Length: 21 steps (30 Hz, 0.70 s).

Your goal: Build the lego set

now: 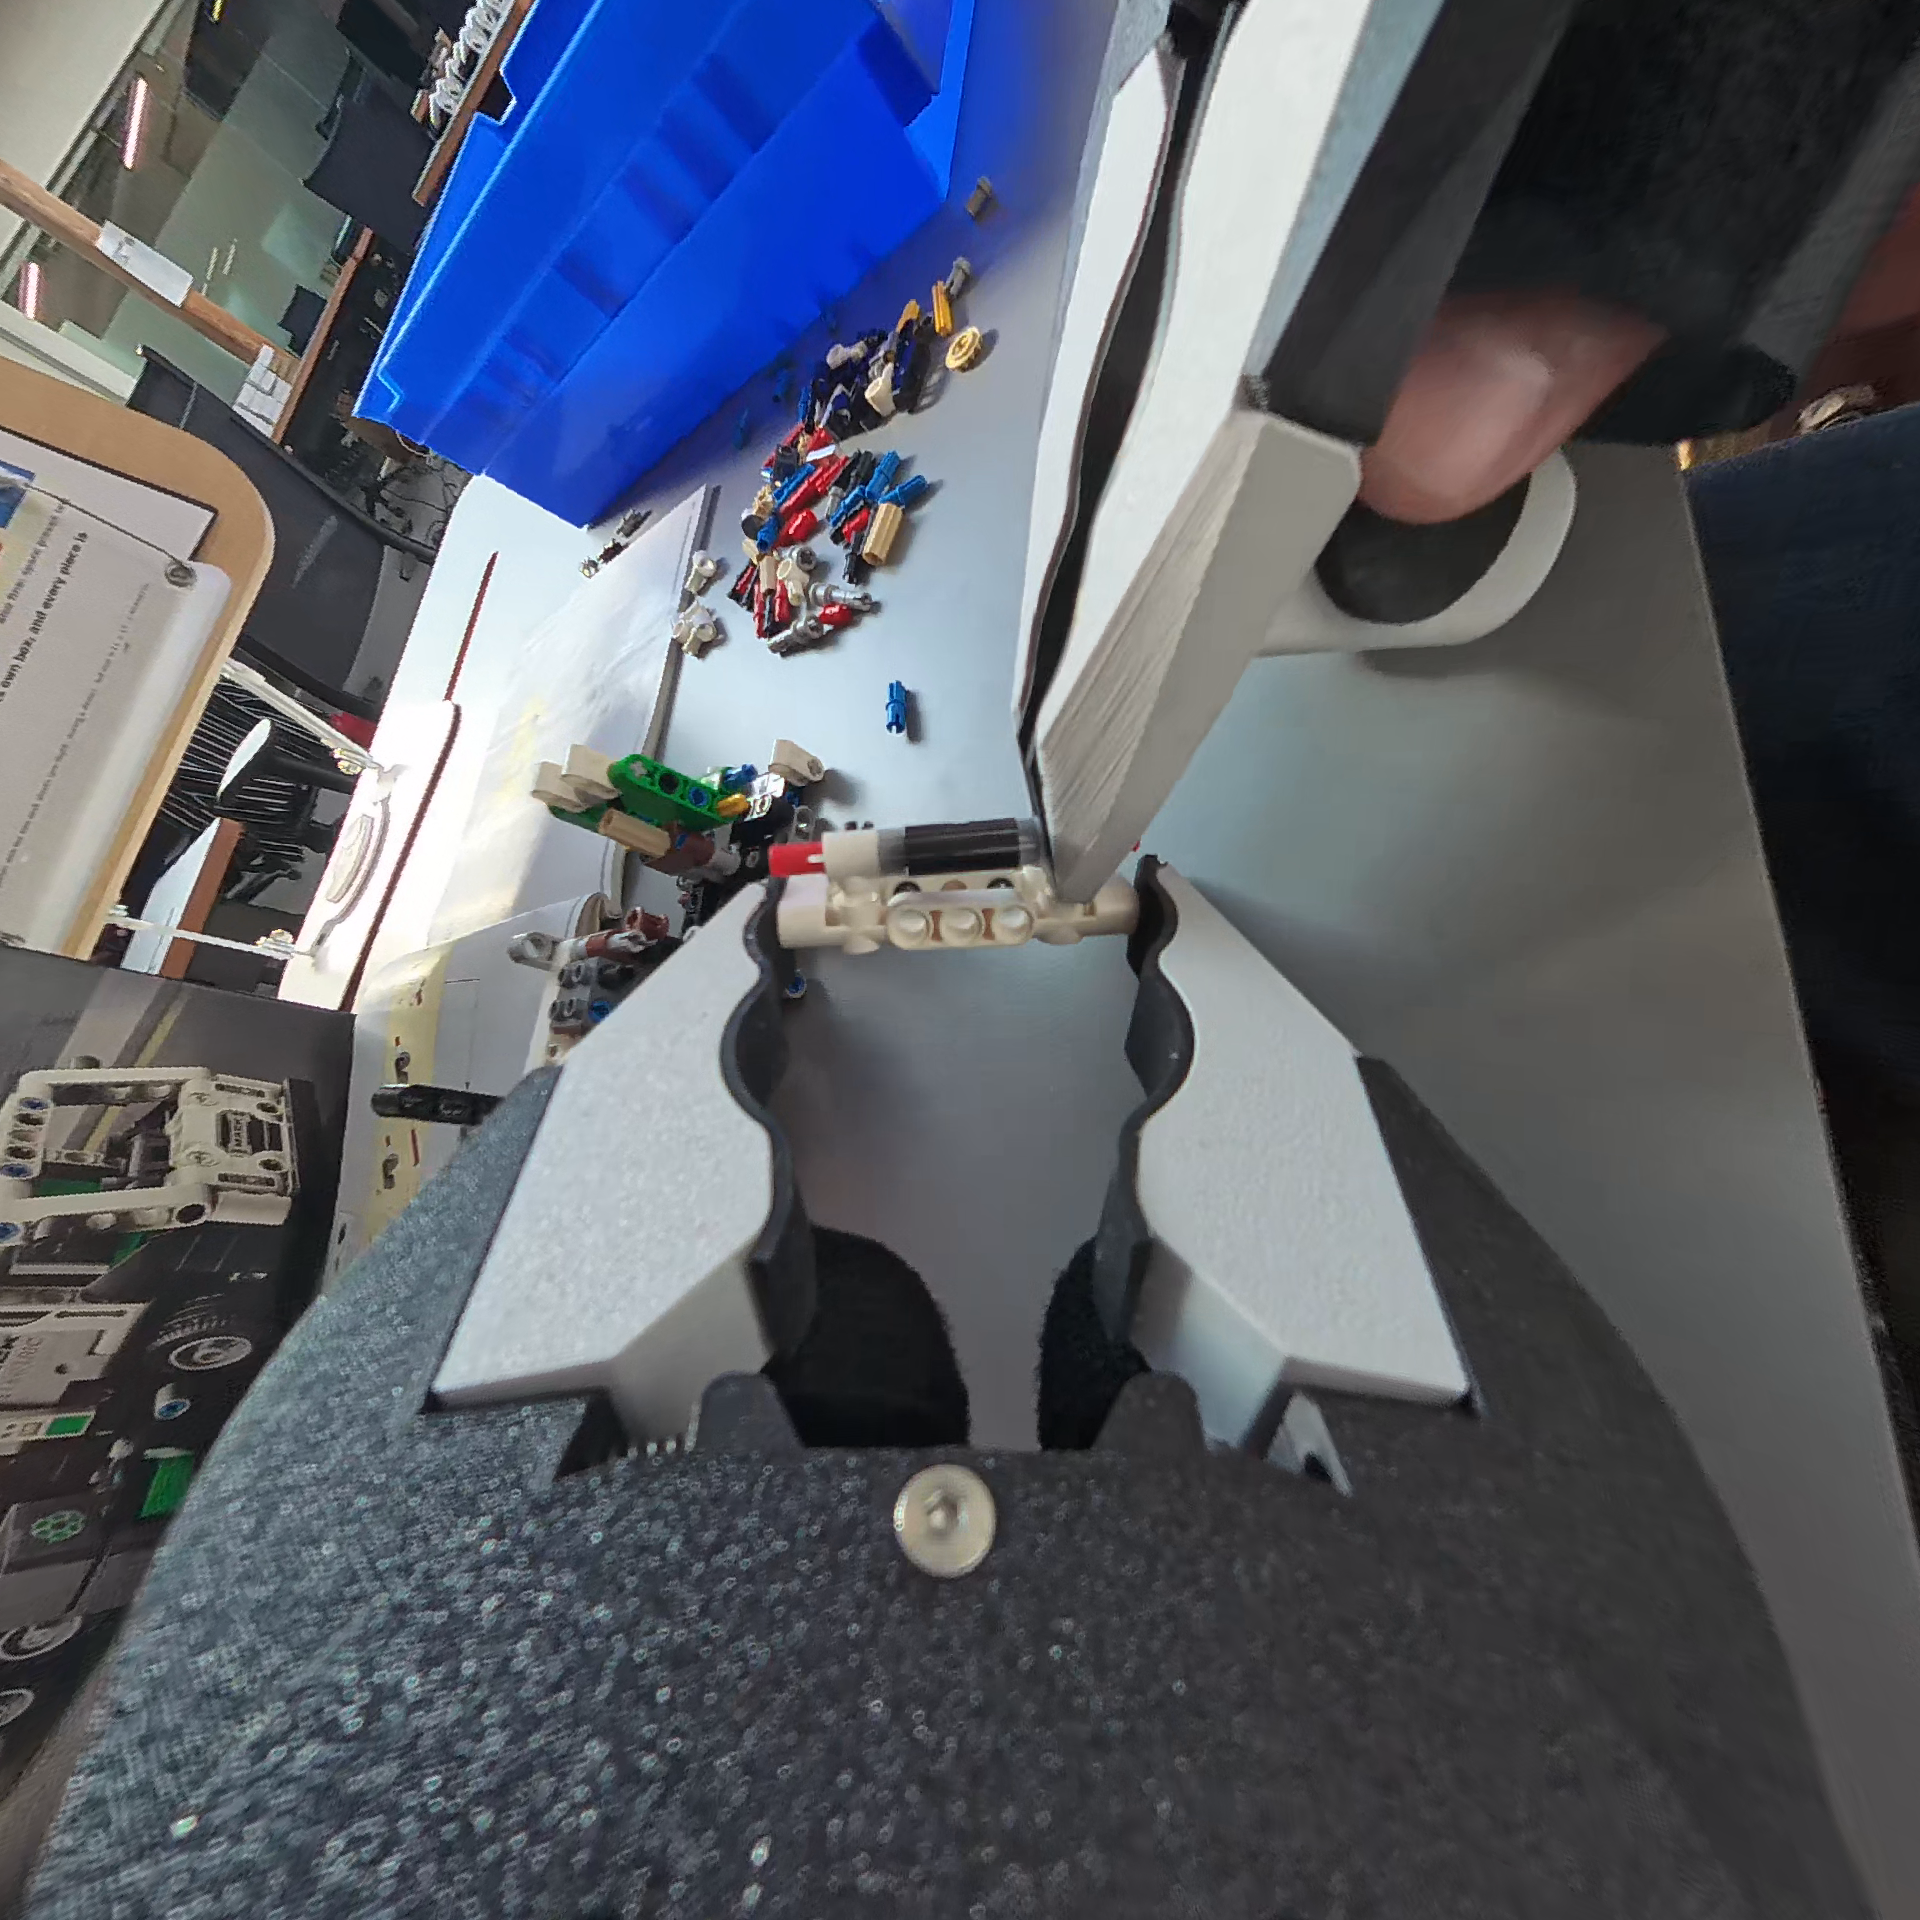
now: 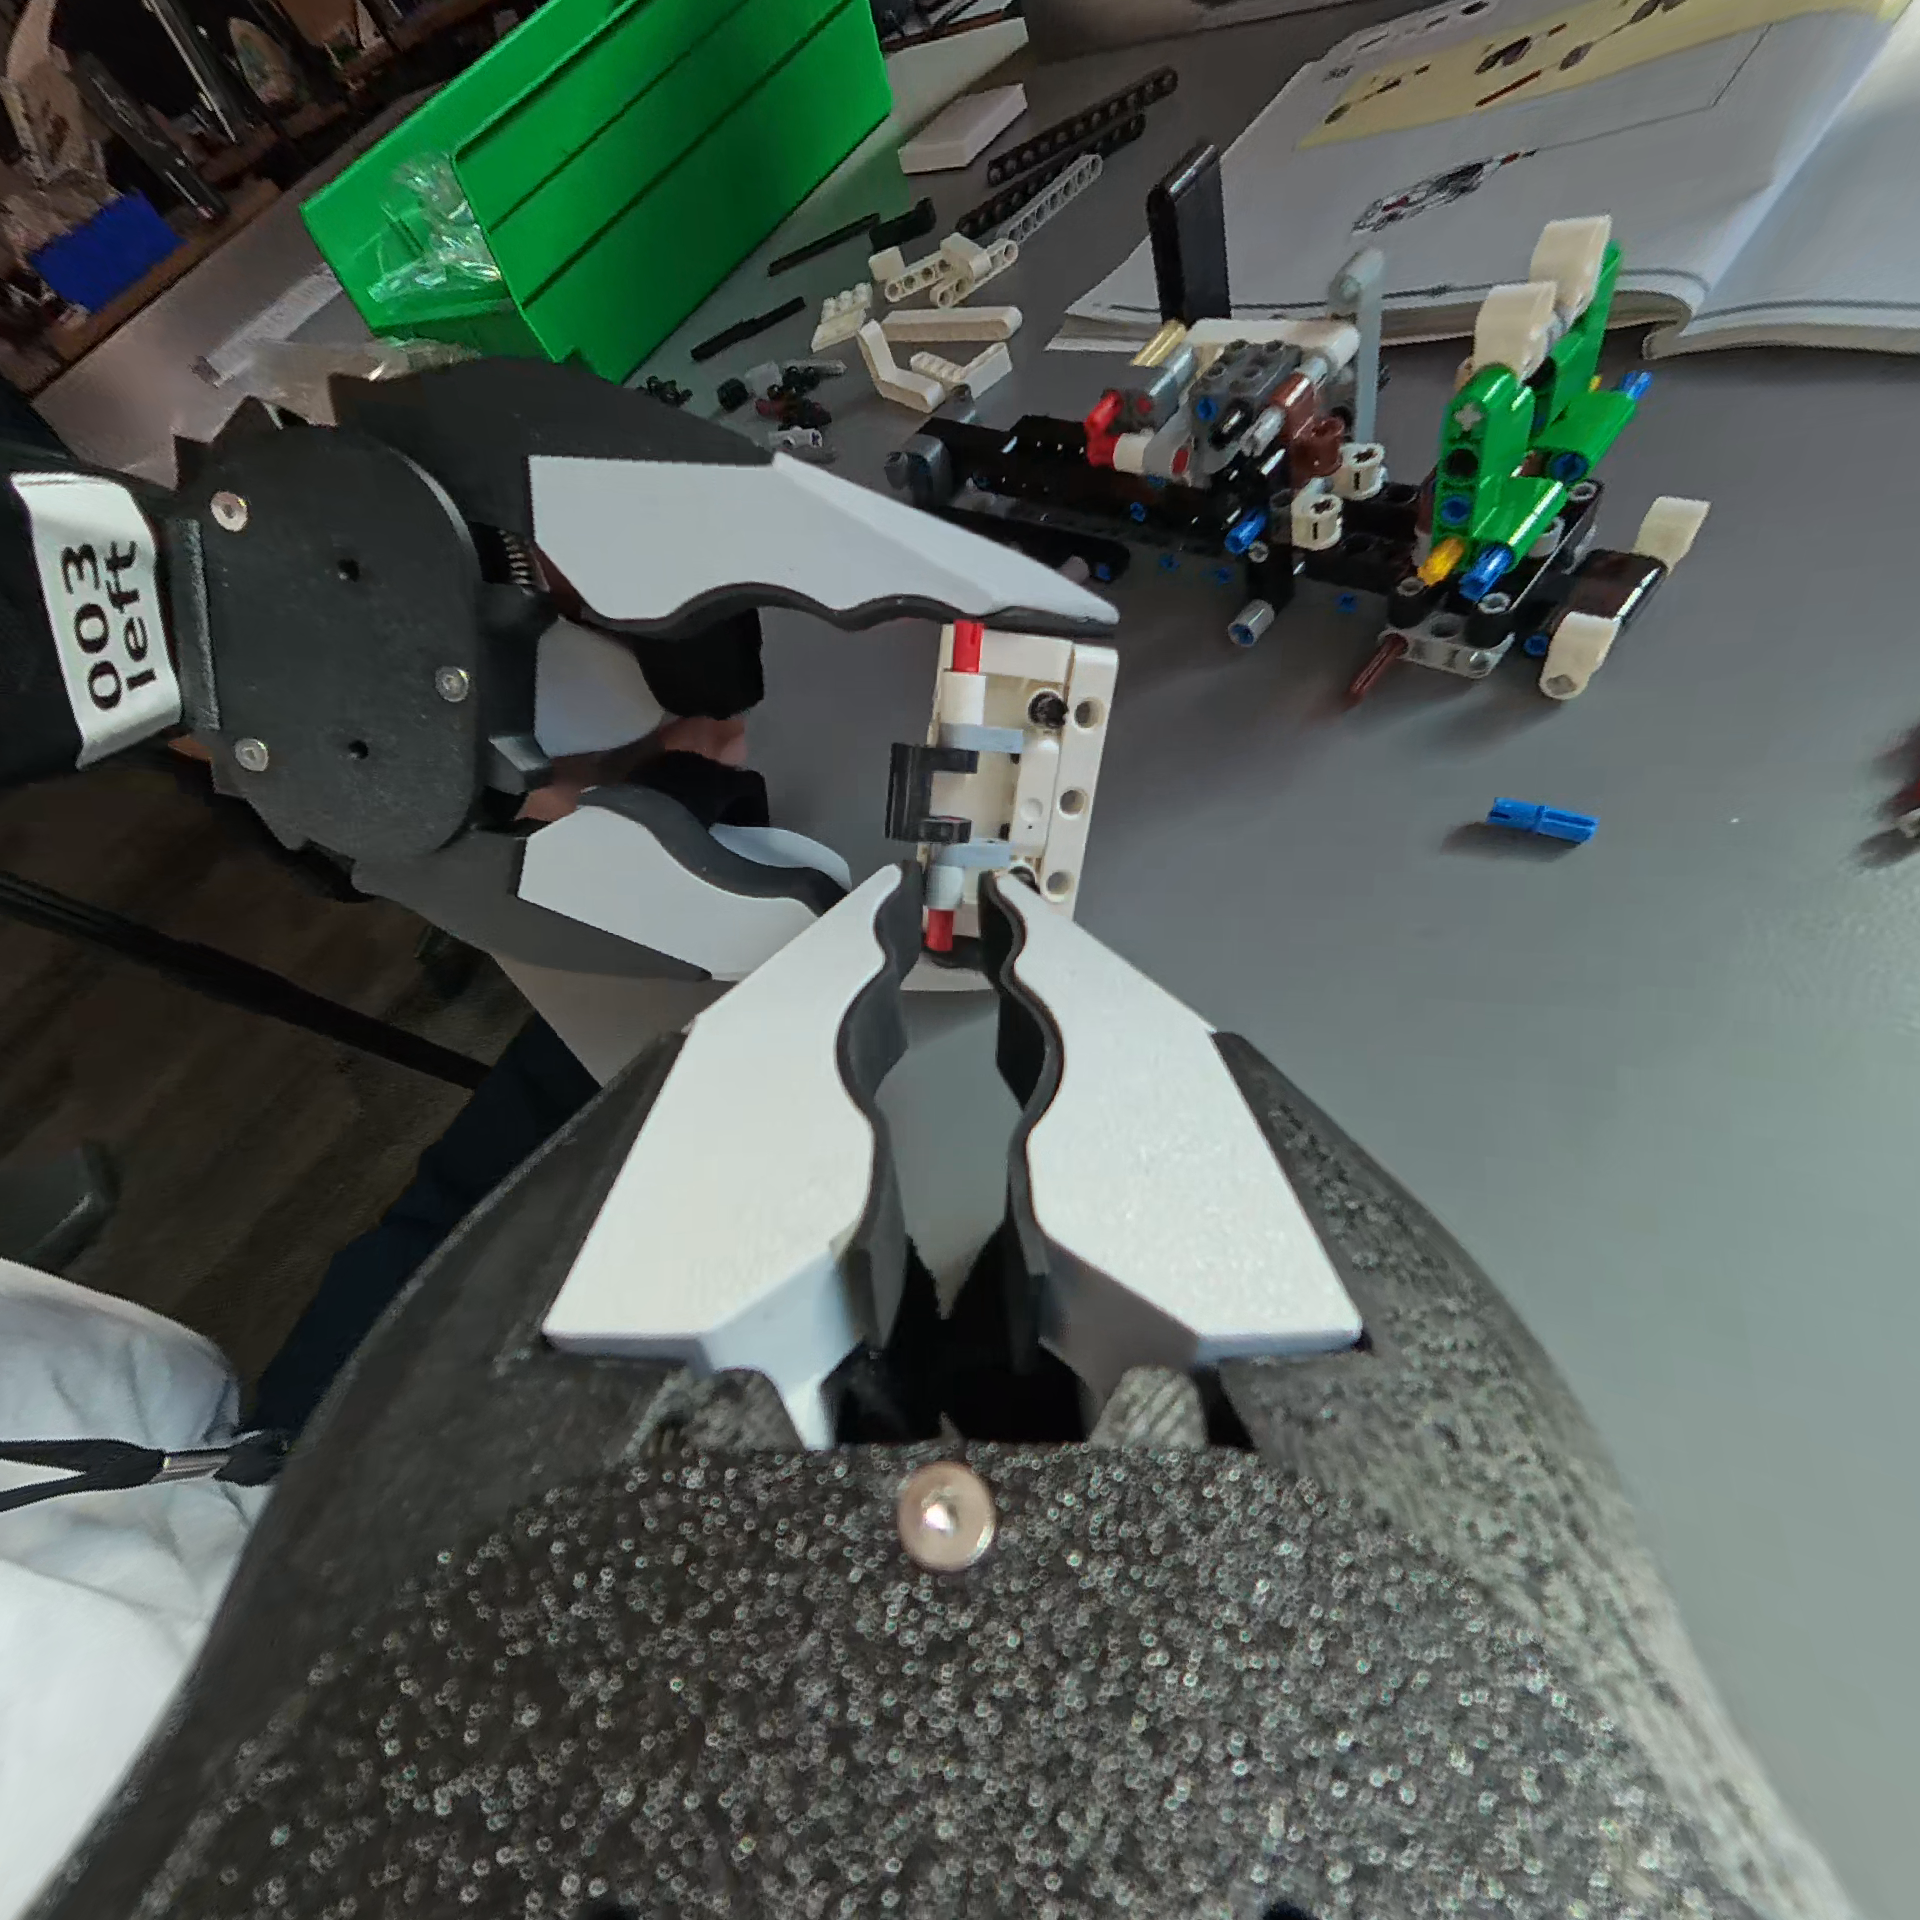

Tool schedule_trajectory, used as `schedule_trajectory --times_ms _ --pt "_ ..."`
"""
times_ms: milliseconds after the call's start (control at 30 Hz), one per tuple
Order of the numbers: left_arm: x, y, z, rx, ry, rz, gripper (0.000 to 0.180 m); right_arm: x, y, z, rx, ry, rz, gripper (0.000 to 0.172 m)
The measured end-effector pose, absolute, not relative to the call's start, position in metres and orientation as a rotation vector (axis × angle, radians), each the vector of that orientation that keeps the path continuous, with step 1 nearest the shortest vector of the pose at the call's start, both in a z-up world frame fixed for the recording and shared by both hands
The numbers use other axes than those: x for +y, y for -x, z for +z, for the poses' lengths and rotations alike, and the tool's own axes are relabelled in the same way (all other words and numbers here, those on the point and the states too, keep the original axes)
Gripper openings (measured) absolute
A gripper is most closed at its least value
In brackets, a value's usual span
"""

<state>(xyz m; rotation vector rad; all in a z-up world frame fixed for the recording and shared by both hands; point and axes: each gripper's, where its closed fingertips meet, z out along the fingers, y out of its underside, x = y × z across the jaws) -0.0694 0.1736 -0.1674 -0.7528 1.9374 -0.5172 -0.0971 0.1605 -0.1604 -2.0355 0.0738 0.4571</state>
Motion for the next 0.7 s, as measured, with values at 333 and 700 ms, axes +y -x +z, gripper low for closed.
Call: schedule_trajectory --times_ms 333,700 --pt "0.176 0.068 -0.158 1.889 0.788 -0.514 0.063 0.175 0.089 -0.143 -0.060 2.088 -0.306 0.038" --pt "0.165 0.082 -0.138 1.781 0.506 -0.492 0.062 0.171 0.109 -0.133 -0.165 2.092 0.053 0.017"
